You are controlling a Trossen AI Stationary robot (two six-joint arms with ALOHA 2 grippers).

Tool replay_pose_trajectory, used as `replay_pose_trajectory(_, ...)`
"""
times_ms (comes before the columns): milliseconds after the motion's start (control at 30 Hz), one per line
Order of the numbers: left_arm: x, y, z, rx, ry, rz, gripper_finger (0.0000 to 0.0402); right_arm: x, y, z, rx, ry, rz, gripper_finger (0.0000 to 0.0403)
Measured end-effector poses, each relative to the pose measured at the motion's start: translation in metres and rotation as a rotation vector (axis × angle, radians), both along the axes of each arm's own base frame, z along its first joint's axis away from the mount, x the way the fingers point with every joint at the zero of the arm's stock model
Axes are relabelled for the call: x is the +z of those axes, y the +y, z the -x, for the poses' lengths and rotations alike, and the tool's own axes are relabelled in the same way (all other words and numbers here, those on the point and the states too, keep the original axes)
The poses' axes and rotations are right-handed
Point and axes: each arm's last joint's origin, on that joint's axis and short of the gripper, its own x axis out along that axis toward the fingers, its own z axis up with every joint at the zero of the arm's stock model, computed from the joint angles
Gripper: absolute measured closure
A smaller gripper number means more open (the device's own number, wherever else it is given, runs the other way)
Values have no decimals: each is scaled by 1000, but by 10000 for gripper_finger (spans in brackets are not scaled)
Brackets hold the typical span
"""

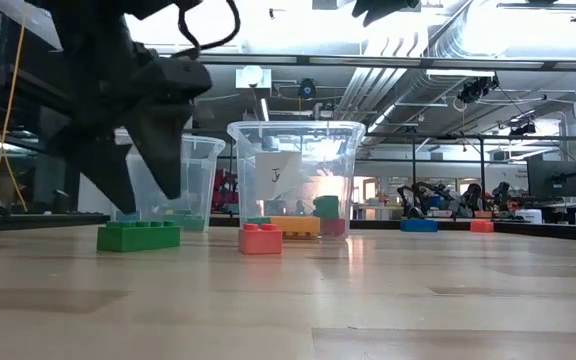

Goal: Sort blocks by size
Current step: Put the green big game piece into the right transparent bin

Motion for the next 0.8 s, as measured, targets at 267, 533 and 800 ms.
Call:
replay_pose_trajectory(267, -32, -3, -6, 13, 114, 3, 96, 0, 0, 0, -12, -9, -11, 185)
replay_pose_trajectory(533, -31, -4, -2, -33, 140, -8, 178, 0, 0, 0, -17, -12, -16, 185)
replay_pose_trajectory(800, 16, 8, 11, -151, 22, -100, 320, 0, 0, 0, -16, -8, -15, 185)
